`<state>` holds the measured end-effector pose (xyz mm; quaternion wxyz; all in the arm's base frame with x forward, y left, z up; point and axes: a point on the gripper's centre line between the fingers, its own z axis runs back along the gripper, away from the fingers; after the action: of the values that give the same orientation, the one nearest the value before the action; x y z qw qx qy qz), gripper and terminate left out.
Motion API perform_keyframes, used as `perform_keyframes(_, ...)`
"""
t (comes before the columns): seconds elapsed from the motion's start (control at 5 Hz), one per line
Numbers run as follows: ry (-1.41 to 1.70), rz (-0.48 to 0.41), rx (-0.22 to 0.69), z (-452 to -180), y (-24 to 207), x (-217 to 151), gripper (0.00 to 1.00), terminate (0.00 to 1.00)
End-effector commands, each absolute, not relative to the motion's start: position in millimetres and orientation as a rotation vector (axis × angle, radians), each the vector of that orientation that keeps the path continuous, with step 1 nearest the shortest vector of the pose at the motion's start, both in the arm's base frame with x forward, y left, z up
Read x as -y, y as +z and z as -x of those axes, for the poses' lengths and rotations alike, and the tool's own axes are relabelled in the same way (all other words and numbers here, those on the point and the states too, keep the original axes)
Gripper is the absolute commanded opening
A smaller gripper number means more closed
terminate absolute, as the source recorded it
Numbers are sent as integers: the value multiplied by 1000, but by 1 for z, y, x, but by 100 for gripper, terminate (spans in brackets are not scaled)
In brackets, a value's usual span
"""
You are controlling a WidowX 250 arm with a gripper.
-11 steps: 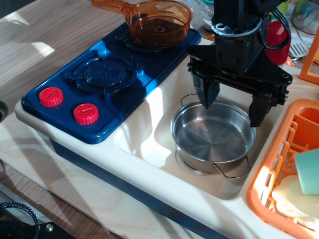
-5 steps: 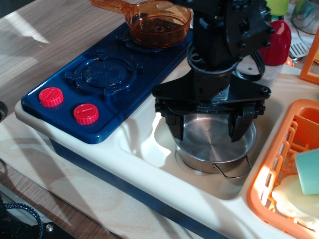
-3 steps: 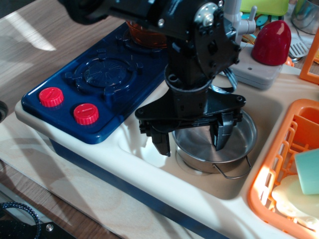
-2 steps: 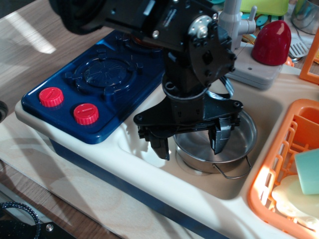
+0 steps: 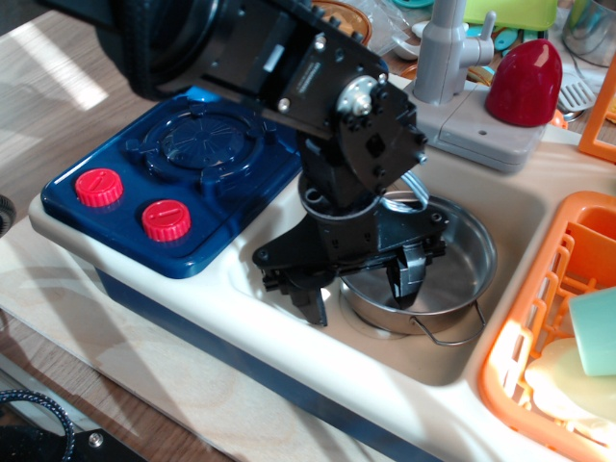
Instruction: Put pan on stove from sink
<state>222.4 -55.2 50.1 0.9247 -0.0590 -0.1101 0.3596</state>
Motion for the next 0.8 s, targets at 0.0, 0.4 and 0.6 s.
perform_keyframes(0.0,721,126,235,-227,54,57,0,0)
perform_keyframes(0.4,694,5,229,-227,89,50,0,0)
perform_keyframes(0.6,675,-49,238,-227,113,46,0,0)
